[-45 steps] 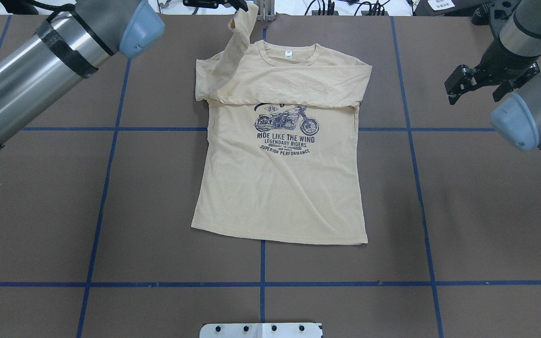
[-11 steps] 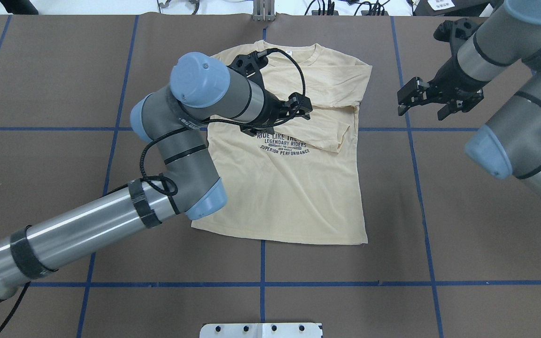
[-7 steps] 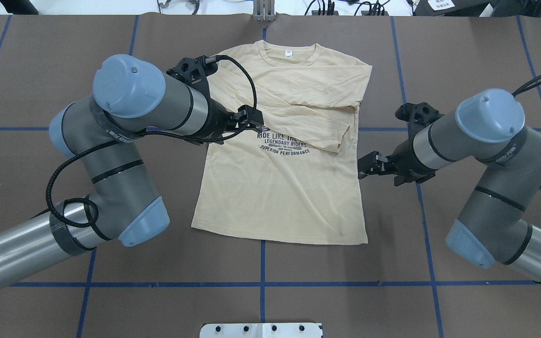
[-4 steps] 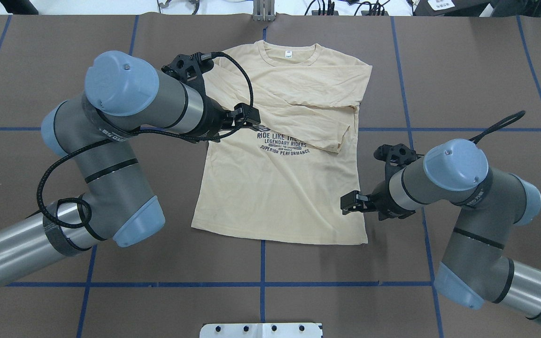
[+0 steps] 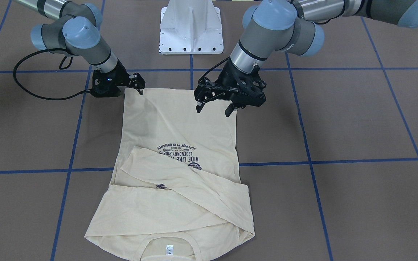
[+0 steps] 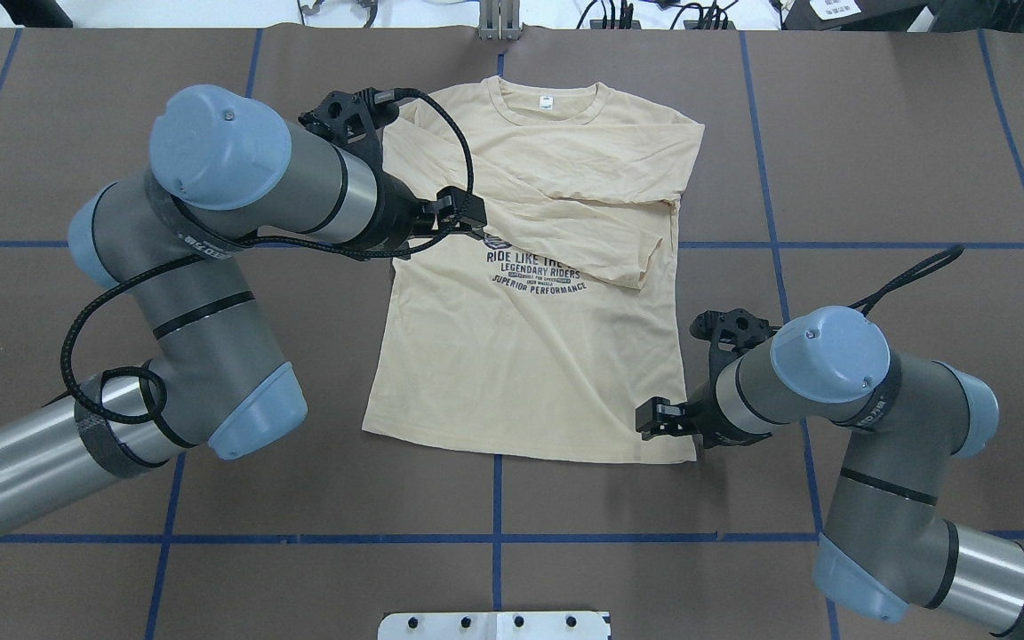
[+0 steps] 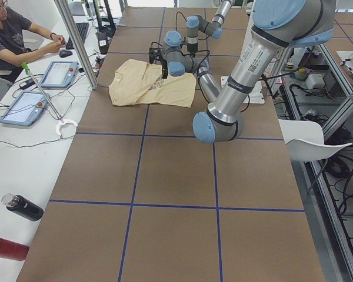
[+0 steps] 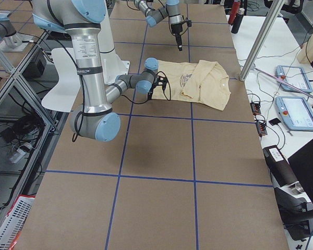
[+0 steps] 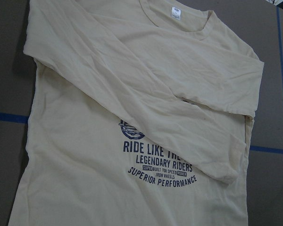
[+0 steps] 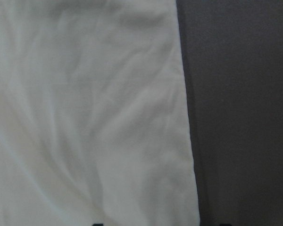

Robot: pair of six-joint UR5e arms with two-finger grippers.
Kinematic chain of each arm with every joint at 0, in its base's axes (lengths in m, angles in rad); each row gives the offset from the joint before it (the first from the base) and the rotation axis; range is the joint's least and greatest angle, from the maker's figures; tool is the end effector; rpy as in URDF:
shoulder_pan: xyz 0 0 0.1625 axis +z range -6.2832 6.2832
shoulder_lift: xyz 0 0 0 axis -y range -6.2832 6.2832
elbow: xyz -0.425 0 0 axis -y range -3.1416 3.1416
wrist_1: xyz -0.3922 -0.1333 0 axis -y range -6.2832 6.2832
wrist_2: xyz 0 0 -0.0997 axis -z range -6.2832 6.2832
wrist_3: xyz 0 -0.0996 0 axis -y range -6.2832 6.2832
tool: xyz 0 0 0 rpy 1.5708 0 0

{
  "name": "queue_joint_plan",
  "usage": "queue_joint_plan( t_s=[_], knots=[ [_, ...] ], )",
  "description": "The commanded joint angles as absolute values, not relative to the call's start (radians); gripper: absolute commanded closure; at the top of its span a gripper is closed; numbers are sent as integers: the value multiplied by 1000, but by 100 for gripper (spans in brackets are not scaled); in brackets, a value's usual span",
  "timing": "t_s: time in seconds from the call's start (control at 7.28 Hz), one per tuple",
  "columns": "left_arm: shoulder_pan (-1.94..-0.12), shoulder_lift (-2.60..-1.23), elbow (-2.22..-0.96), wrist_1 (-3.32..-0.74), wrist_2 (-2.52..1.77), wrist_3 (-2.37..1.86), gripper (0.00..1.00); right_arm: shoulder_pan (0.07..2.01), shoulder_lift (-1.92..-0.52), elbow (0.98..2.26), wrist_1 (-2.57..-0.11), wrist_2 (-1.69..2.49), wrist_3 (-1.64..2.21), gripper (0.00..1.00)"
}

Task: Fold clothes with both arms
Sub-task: 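Move the right gripper to the hem corner nearest the robot while the left gripper withdraws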

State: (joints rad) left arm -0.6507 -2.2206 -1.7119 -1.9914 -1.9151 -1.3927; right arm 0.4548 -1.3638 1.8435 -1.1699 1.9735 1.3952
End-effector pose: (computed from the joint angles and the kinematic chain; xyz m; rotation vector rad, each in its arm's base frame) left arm 0.4614 -0.4765 0.1617 0.2072 1.2185 -0.2025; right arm -0.4701 -0.3348 0.3789 -0.0884 -0.9411 0.0808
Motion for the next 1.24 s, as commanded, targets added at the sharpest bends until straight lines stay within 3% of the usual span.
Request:
queue_joint_plan(
  t_s=[0.0, 0.14, 0.41, 0.82, 1.1],
  knots=[
    [-650, -2217, -1712, -1993, -1914, -1390, 0, 453, -1364, 1844, -1186, 1976, 1396, 48],
    [-650, -2217, -1712, -1994, -1914, -1390, 0, 453, -1365, 1847, -1186, 1976, 1396, 60],
    [-650, -2217, -1712, -1994, -1913, -1391, 0, 454, -1367, 1850, -1186, 1974, 1399, 97],
    [-650, -2200, -1721, -1993, -1913, -1391, 0, 459, -1368, 1881, -1184, 2011, 1430, 100],
    [-623, -2117, -1767, -1982, -1904, -1410, 0, 459, -1365, 1911, -1184, 2026, 1430, 100]
  ],
)
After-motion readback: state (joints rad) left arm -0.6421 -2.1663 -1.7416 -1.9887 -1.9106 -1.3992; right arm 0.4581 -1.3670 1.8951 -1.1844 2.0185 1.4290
